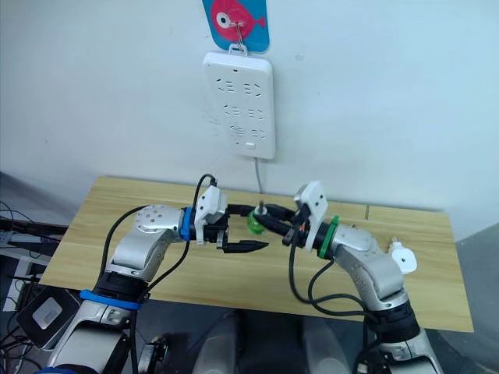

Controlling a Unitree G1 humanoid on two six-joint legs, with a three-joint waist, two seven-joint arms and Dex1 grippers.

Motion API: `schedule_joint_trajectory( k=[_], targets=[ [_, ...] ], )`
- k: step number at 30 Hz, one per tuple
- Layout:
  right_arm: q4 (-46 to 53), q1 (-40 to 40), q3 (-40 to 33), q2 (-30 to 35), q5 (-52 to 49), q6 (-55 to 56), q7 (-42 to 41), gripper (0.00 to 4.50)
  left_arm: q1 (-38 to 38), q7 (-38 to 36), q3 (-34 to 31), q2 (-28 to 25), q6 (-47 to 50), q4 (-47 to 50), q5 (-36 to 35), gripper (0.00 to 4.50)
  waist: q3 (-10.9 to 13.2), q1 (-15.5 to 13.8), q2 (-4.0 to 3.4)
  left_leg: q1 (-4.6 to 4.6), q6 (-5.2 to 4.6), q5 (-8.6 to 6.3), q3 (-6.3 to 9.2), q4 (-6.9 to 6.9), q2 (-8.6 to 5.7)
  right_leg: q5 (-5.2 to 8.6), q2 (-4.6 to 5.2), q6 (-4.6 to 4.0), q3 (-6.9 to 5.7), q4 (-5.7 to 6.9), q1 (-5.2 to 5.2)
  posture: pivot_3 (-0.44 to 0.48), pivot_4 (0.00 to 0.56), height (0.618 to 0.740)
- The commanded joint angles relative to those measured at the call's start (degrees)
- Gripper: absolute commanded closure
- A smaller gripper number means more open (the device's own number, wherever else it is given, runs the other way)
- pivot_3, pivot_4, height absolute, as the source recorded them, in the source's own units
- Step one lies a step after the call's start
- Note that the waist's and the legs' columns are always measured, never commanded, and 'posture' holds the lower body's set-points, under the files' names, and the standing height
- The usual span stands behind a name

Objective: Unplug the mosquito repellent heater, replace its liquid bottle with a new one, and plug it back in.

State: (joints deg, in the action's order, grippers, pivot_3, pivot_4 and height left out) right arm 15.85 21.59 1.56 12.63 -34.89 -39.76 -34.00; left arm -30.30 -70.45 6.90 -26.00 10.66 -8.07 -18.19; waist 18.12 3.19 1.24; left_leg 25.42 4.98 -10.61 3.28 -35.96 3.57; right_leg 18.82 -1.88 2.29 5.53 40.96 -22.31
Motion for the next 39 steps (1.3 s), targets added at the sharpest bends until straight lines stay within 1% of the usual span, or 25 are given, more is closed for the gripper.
schedule_joint_trajectory(
  k=[1,4,6,10,14,20,26,39],
  targets=[
    [1.9,1.0,-11.5,-2.4,-11.1,-8.2,10.5,3.67,0.8,6.0,-2.3,2.6,1.1,6.3,-2.3,0.0,0.0,-0.1,0.0,0.0,0.0,0.0,0.0,0.0,-0.01,0.0,0.01,0.0,0.0,0.0,0.0,-0.042,0.286,0.74],
    [1.6,2.1,-20.0,-7.6,-24.8,-12.8,22.4,3.67,1.9,13.4,-3.1,7.0,1.8,11.1,-2.5,0.0,0.0,-0.2,0.0,0.03,0.0,0.0,0.0,0.01,-0.04,0.0,0.05,0.0,0.0,-0.04,0.0,-0.046,0.286,0.74],
    [2.0,2.4,-22.9,-10.0,-31.9,-13.9,28.7,3.67,3.6,17.0,-2.5,9.6,0.7,13.7,-1.6,0.0,0.0,0.0,0.0,0.05,-0.01,-0.01,-0.01,0.02,-0.03,0.0,0.05,0.0,0.01,-0.04,-0.01,-0.051,0.286,0.74],
    [2.7,2.3,-24.0,-11.5,-44.1,-14.4,37.5,3.67,5.4,22.2,-1.5,13.7,-3.0,14.7,0.4,0.0,0.0,0.4,-0.01,0.01,-0.02,-0.01,-0.05,0.06,-0.01,0.0,0.02,0.0,0.05,-0.02,-0.03,-0.06,0.285,0.74],
    [3.6,2.4,-22.3,-9.2,-53.0,-14.3,42.7,3.67,4.2,25.5,-1.0,16.6,-5.6,12.7,1.4,0.0,0.0,0.4,-0.01,0.02,-0.02,-0.01,-0.1,0.02,-0.06,0.0,0.01,0.01,0.11,-0.03,-0.03,-0.066,0.279,0.74],
    [3.8,2.1,-19.7,-4.0,-59.8,-12.6,45.9,3.67,2.8,24.9,-0.1,16.6,-8.4,10.3,1.9,0.0,0.0,0.5,-0.01,0.04,-0.03,-0.01,-0.12,0.05,-0.07,0.0,0.0,0.02,0.12,-0.08,-0.04,-0.067,0.273,0.74],
    [4.5,1.5,-17.0,-0.9,-63.8,-10.4,47.1,3.67,1.2,23.9,0.8,16.8,-11.5,8.2,2.1,0.0,0.0,0.5,-0.01,0.06,-0.02,-0.01,-0.12,0.04,-0.07,0.0,0.0,0.03,0.12,-0.08,-0.05,-0.072,0.268,0.74],
    [5.0,0.3,-13.6,2.8,-66.5,-6.2,47.4,3.67,0.5,24.2,0.4,17.7,-11.8,7.7,0.3,0.0,0.0,0.5,-0.01,0.08,-0.02,-0.01,-0.11,0.03,-0.07,0.01,0.0,0.03,0.1,-0.09,-0.05,-0.073,0.266,0.74]
  ],
)
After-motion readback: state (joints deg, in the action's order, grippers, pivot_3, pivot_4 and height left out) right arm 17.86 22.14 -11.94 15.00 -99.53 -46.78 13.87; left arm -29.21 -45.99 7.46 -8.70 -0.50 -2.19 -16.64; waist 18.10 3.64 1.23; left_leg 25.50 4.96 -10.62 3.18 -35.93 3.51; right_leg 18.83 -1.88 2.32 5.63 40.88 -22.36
